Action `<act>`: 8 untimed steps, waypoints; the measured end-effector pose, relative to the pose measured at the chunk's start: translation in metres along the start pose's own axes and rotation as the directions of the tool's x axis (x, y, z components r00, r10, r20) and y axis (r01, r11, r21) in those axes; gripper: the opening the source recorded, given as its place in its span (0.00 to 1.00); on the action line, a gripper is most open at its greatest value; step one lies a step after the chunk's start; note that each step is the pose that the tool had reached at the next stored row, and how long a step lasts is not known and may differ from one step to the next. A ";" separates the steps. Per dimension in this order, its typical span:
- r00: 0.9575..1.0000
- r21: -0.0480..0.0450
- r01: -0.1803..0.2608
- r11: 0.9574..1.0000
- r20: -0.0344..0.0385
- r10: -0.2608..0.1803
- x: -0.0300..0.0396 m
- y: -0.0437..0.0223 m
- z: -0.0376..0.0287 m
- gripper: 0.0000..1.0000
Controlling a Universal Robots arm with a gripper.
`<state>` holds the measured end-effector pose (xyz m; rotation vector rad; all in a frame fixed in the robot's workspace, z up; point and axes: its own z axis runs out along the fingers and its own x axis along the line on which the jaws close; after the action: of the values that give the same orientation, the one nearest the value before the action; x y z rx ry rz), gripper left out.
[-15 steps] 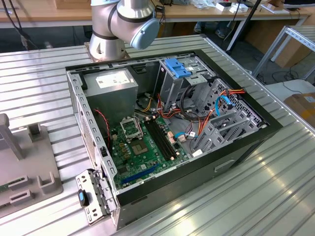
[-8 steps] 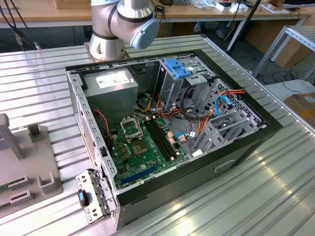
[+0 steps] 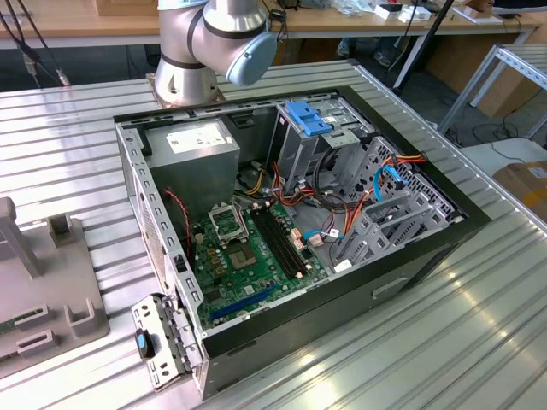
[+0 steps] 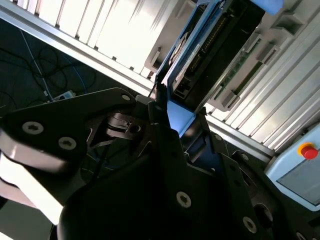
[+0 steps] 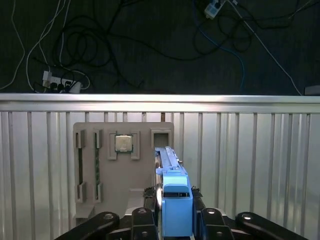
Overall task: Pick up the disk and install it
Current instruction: 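Pick up the disk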
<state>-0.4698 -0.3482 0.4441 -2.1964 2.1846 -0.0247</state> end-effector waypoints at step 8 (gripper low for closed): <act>1.000 0.003 0.000 1.000 0.000 0.000 -0.0002 -0.0005 -0.0125 0.37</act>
<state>-0.4698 -0.3482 0.4566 -2.1948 2.1829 -0.0282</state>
